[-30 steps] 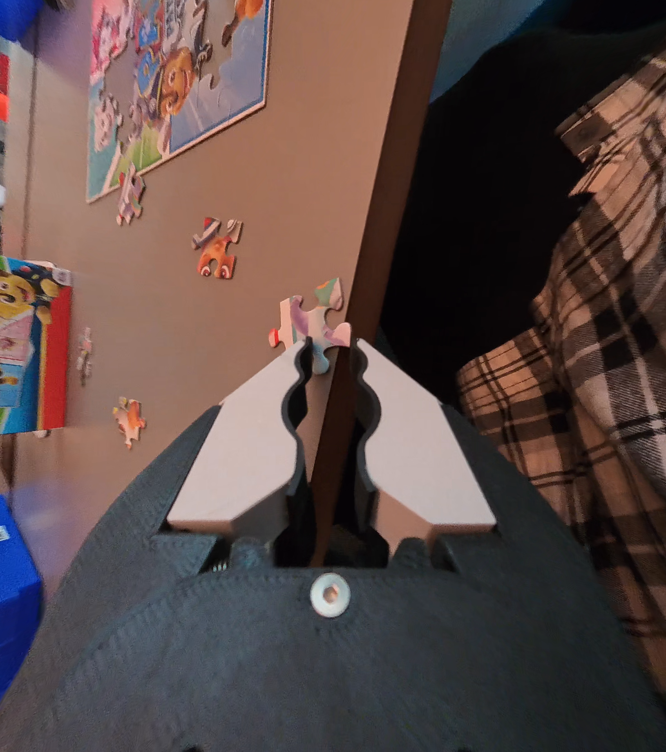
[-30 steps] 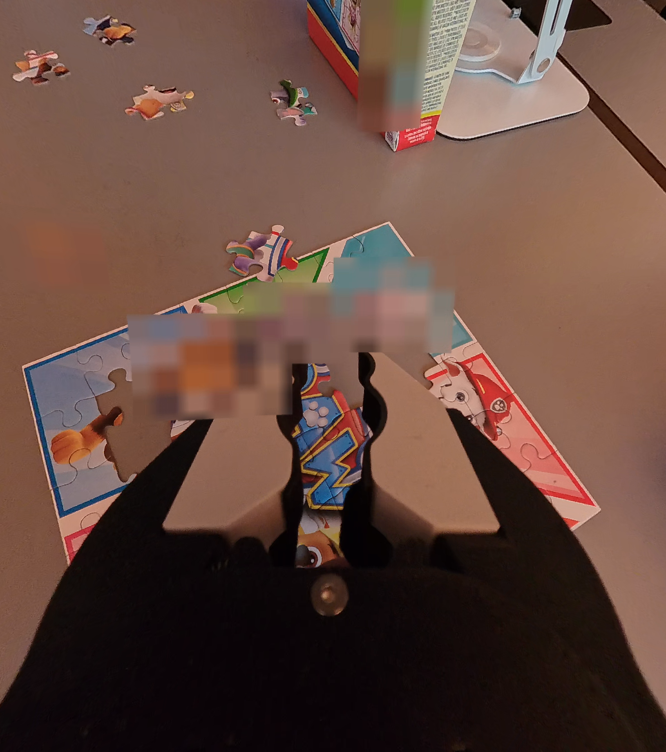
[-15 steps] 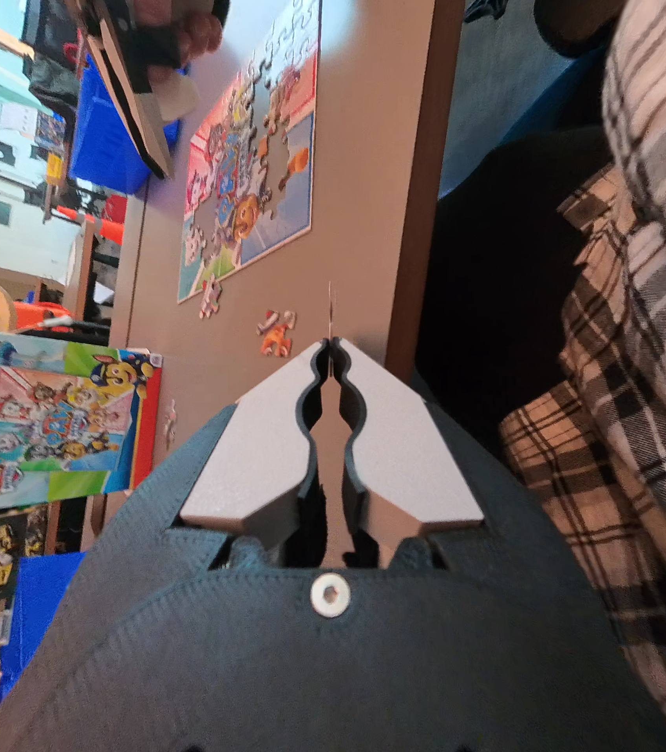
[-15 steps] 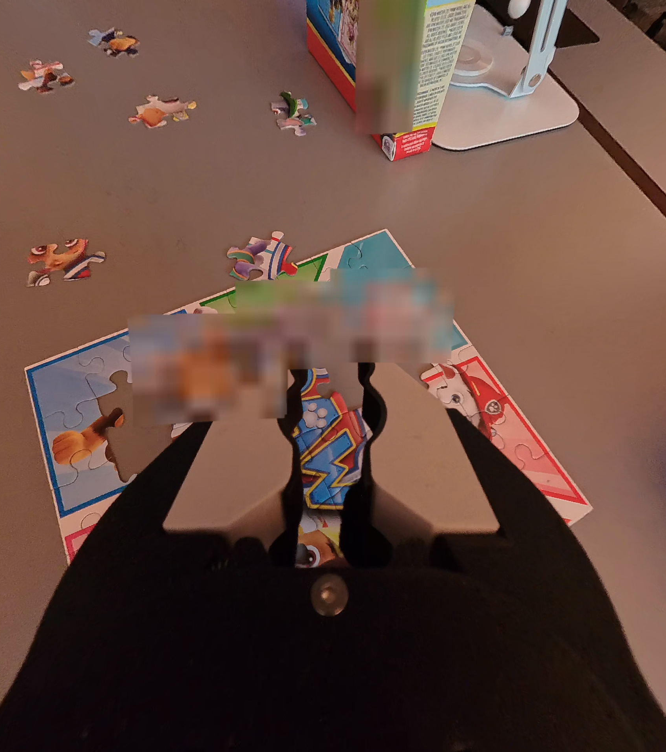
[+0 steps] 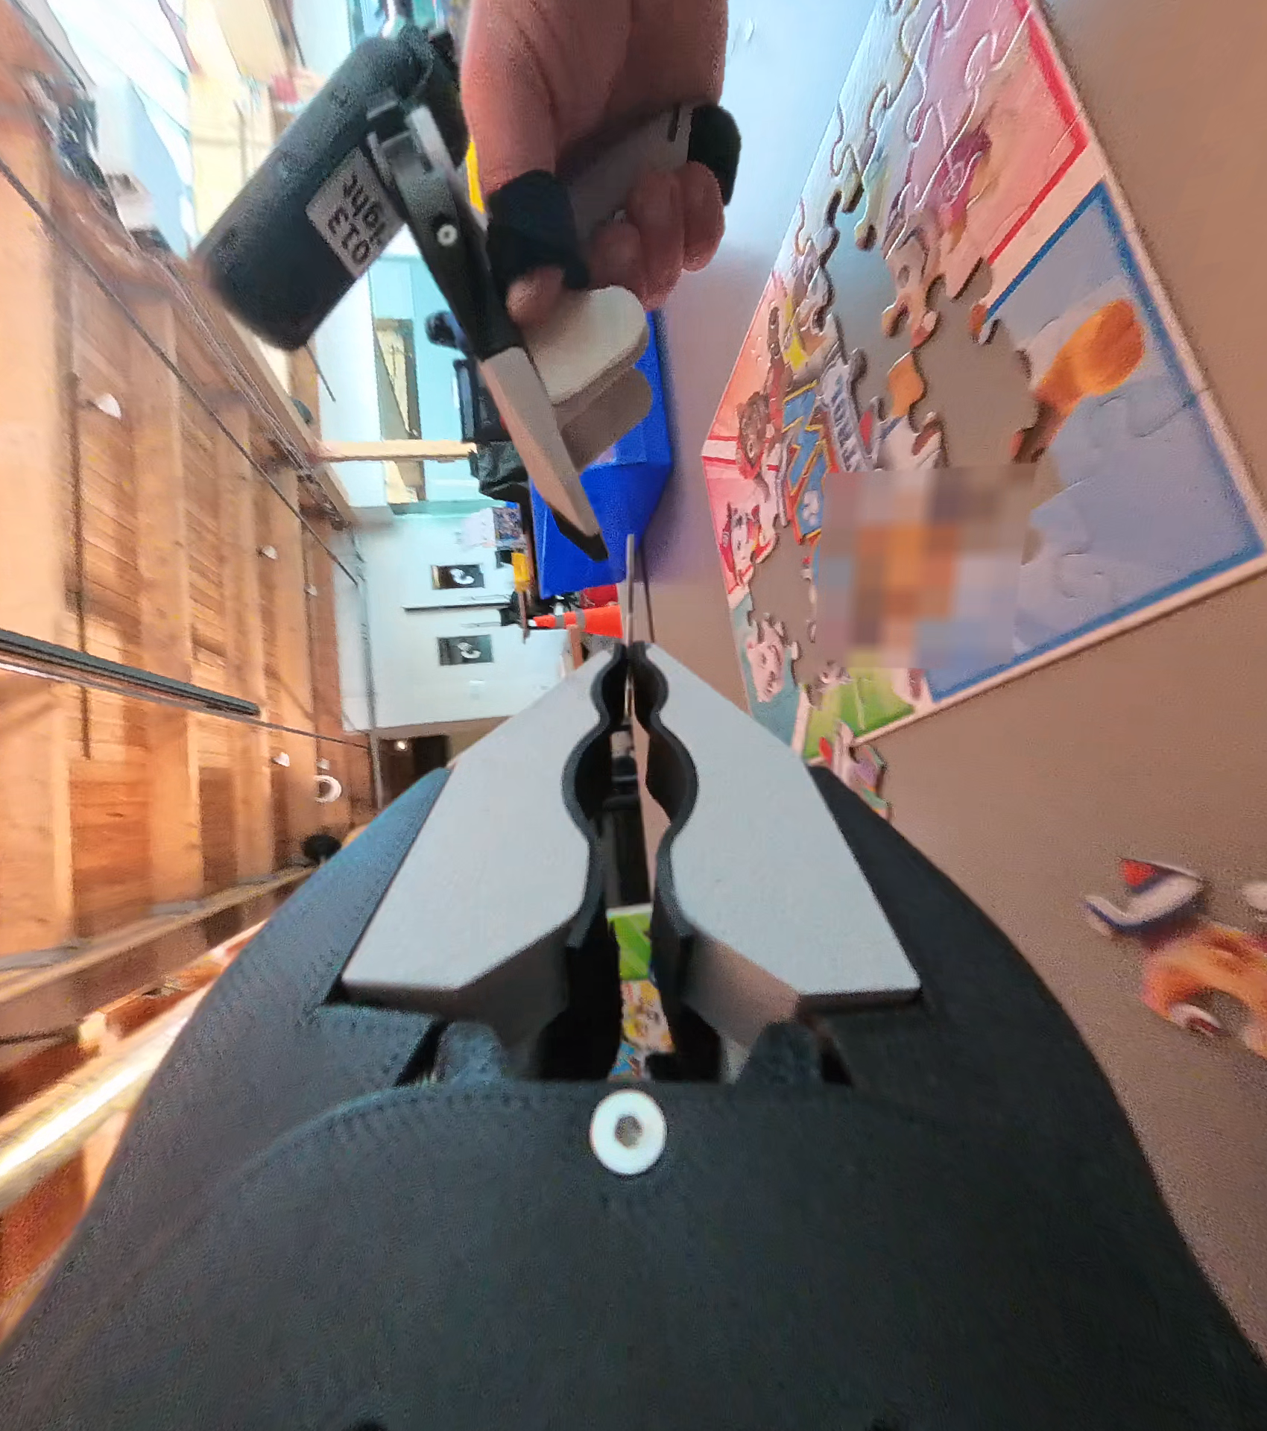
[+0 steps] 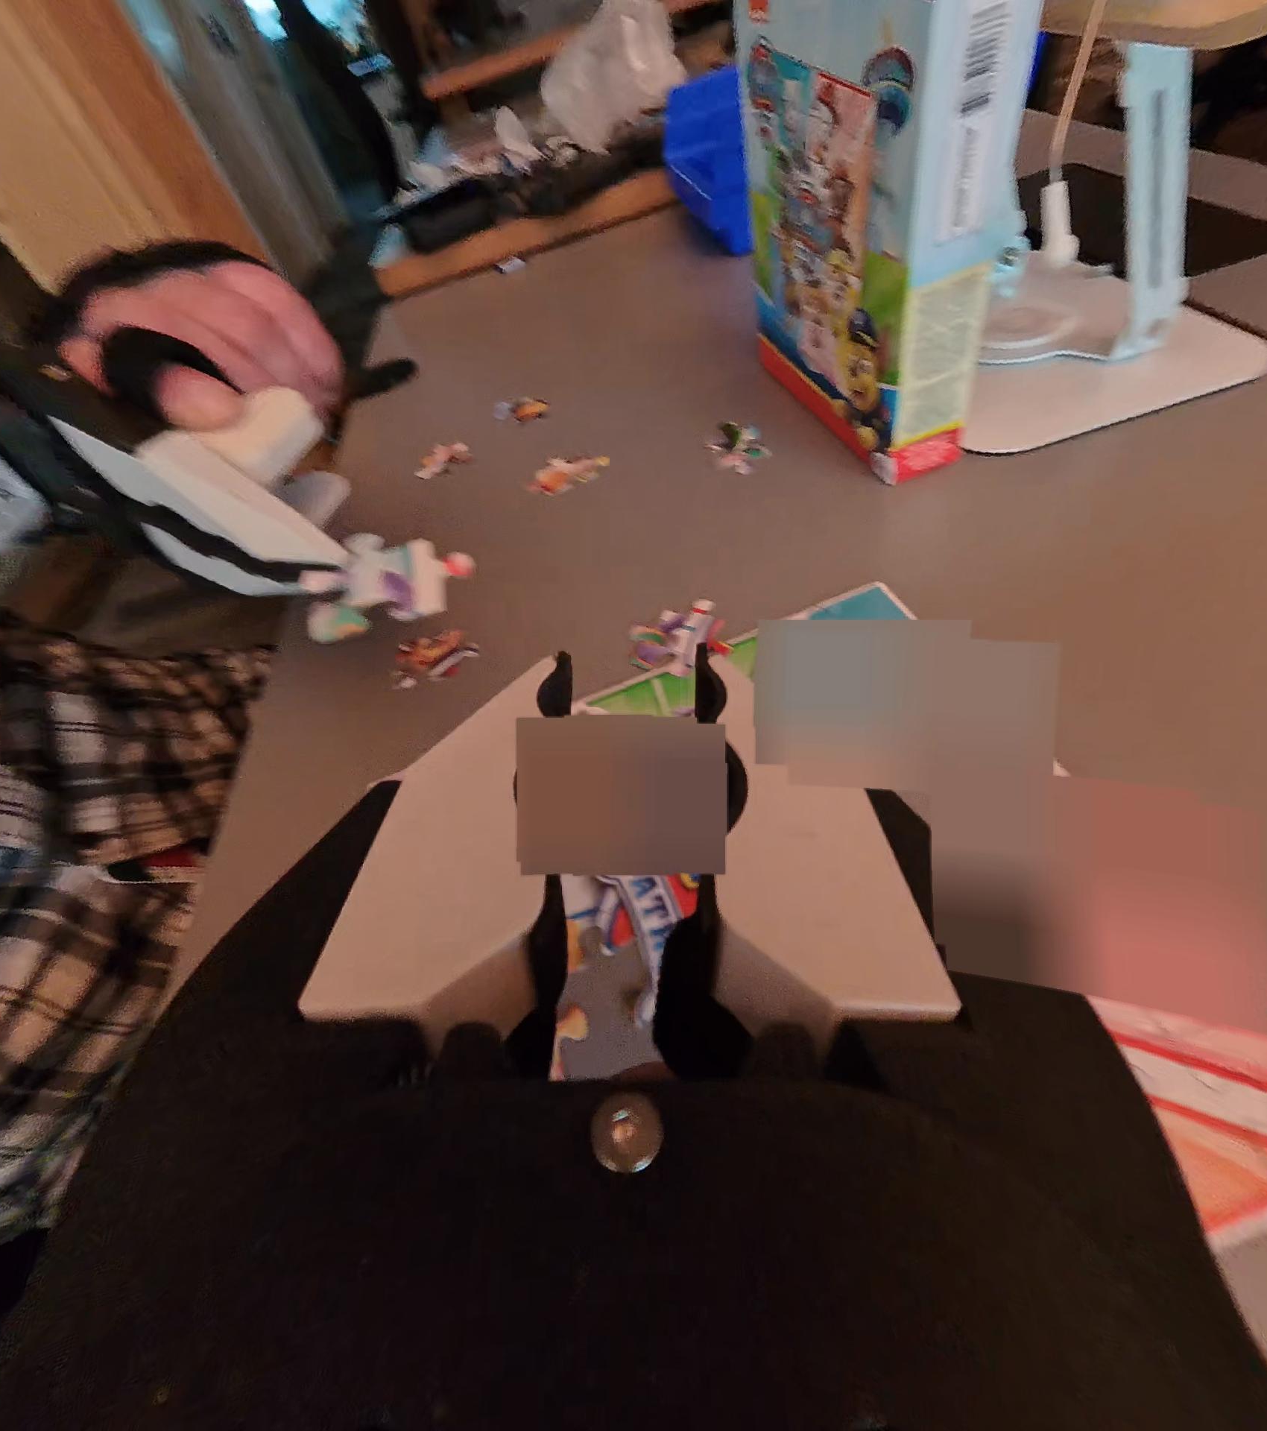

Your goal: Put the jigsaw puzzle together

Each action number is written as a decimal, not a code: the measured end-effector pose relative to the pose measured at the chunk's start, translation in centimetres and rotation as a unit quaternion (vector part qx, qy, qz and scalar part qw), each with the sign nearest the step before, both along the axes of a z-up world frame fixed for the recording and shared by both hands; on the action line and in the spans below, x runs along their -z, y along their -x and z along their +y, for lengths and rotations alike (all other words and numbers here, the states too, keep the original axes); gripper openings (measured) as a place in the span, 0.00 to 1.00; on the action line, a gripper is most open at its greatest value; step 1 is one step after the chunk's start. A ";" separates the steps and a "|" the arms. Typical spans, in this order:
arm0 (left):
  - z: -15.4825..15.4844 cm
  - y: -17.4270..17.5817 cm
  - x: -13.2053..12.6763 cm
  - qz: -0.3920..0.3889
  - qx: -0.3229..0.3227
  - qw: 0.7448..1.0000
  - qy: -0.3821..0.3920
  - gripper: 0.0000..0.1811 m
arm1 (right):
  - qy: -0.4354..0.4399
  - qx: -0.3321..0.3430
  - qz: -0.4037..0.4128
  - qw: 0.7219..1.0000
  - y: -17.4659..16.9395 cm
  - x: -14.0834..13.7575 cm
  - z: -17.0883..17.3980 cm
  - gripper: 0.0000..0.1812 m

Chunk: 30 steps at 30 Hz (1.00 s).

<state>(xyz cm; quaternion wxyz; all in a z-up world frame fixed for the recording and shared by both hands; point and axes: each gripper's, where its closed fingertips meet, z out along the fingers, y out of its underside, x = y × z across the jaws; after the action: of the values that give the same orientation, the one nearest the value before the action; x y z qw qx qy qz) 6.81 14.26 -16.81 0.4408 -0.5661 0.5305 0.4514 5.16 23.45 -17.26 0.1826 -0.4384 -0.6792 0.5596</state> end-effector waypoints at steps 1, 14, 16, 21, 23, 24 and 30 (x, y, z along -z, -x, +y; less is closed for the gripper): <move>0.8 0.1 0.1 0.015 0.003 1.000 -0.002 0.00 | 0.020 -0.016 -0.006 1.000 -0.1 -0.1 -0.6 0.17; 4.0 0.3 -1.3 0.070 0.036 0.996 -0.049 0.00 | 0.184 -0.114 -0.049 0.975 -1.1 -1.1 -3.2 0.13; 4.2 0.2 -1.3 0.065 0.040 0.996 -0.054 0.00 | 0.202 -0.115 -0.045 0.972 -1.2 -1.5 -2.8 0.12; 4.5 -0.6 -0.6 0.069 0.062 0.994 -0.052 0.00 | 0.218 -0.120 -0.045 0.967 -1.1 -1.6 -3.0 0.11; 4.6 -0.7 -0.4 0.061 0.065 0.995 -0.050 0.00 | 0.205 -0.115 -0.053 0.971 -0.9 -1.0 -3.0 0.07; 4.7 -0.7 -0.2 0.059 0.066 0.995 -0.050 0.00 | 0.201 -0.112 -0.051 0.972 -0.9 -1.0 -2.9 0.07; 5.8 1.0 0.6 0.005 0.041 0.999 -0.034 0.03 | 0.174 -0.079 -0.029 0.981 -0.5 -1.2 -1.6 0.03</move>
<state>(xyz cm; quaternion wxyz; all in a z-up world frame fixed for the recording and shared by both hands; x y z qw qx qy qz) 5.80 20.07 -17.36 0.4755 -0.5261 0.5398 0.4535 5.71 21.87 -16.04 0.0388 -0.4243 -0.6089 0.6690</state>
